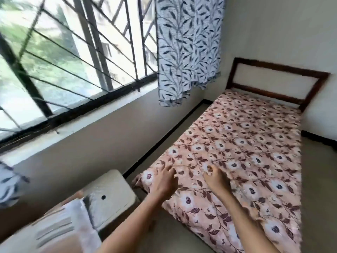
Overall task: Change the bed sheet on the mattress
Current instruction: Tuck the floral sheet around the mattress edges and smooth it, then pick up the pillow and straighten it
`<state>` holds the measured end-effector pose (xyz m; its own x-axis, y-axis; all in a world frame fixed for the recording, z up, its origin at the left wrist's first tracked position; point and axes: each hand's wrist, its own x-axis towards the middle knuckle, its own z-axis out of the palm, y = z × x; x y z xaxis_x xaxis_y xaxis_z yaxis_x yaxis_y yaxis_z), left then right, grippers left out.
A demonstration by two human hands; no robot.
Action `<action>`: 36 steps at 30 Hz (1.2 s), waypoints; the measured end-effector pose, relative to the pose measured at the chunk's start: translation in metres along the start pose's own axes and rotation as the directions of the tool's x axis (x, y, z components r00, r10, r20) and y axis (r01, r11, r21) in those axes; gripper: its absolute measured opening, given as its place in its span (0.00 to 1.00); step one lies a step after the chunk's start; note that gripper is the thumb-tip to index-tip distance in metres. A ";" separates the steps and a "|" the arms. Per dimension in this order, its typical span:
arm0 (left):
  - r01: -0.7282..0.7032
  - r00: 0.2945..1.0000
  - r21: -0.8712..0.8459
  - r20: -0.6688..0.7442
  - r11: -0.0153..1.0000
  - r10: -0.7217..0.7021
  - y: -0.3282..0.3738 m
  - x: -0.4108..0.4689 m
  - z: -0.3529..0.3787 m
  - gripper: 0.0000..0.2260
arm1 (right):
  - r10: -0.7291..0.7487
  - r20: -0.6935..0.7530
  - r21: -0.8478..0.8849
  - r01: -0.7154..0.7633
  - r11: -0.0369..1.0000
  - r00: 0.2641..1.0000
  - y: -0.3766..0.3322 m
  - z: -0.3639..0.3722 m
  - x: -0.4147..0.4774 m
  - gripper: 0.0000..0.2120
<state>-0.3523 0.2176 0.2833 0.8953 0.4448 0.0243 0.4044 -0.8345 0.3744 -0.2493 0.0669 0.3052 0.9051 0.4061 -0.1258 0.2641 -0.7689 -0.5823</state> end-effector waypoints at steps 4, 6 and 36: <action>0.356 0.930 0.046 -0.113 0.933 -0.349 -0.124 -0.075 -0.038 0.12 | -0.223 0.182 0.027 0.222 0.975 0.958 -0.105 0.079 -0.026 0.23; 0.519 0.848 0.030 -0.143 0.854 -0.510 -0.183 -0.121 -0.053 0.14 | -0.328 0.274 0.054 0.326 0.944 0.904 -0.154 0.121 -0.048 0.24; 0.745 0.666 0.208 -0.183 0.634 -0.723 -0.563 -0.418 0.084 0.19 | -0.794 0.607 -0.019 1.000 0.005 0.015 -0.243 0.616 -0.224 0.22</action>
<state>-0.9385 0.4738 -0.0156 0.2698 0.9592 -0.0845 0.9622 -0.2651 0.0622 -0.7217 0.4672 -0.0200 -0.3981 0.9169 -0.0271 0.9125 0.3928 -0.1138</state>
